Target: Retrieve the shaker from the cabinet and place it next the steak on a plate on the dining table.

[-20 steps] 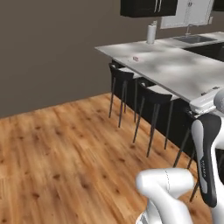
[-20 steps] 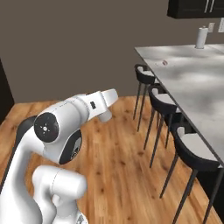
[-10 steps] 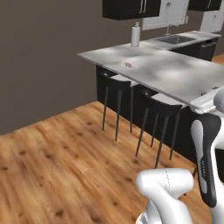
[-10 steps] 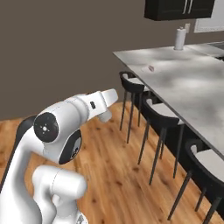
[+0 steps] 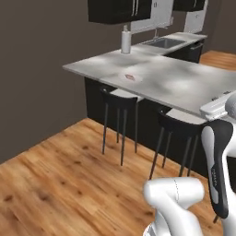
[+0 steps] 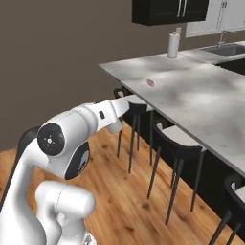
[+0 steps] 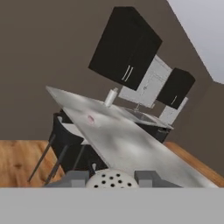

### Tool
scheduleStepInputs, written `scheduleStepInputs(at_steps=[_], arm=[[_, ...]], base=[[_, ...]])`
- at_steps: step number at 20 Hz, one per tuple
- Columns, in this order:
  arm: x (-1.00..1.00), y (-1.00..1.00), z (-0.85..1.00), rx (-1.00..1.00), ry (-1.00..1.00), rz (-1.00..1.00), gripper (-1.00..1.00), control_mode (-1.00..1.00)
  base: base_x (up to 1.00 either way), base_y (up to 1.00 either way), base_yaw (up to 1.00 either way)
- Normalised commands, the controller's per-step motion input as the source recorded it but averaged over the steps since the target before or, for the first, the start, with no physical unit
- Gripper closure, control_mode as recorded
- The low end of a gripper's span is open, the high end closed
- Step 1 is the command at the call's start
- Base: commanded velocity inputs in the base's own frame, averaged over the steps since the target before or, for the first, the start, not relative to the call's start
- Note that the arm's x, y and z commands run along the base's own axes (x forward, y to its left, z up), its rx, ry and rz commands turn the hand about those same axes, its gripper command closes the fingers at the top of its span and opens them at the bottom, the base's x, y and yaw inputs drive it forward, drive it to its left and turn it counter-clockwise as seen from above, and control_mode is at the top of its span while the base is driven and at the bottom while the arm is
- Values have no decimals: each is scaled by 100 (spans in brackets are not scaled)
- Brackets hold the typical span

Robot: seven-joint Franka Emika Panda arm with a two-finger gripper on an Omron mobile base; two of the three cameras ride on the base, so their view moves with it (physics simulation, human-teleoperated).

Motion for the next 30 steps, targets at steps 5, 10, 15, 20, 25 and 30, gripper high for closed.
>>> scheduleStepInputs(at_steps=[5, 10, 15, 20, 25, 30], arm=[[0, 0, 0, 0, 0, 0, 100, 100], [0, 0, 0, 0, 0, 0, 100, 100], [0, 0, 0, 0, 0, 0, 100, 100], [0, 0, 0, 0, 0, 0, 100, 100], [0, 0, 0, 0, 0, 0, 100, 100], [0, 0, 0, 0, 0, 0, 100, 100]], base=[[100, 80, -35], [100, 81, -32], [100, 80, -30], [100, 64, -26], [100, 27, -17], [100, -3, -5]])
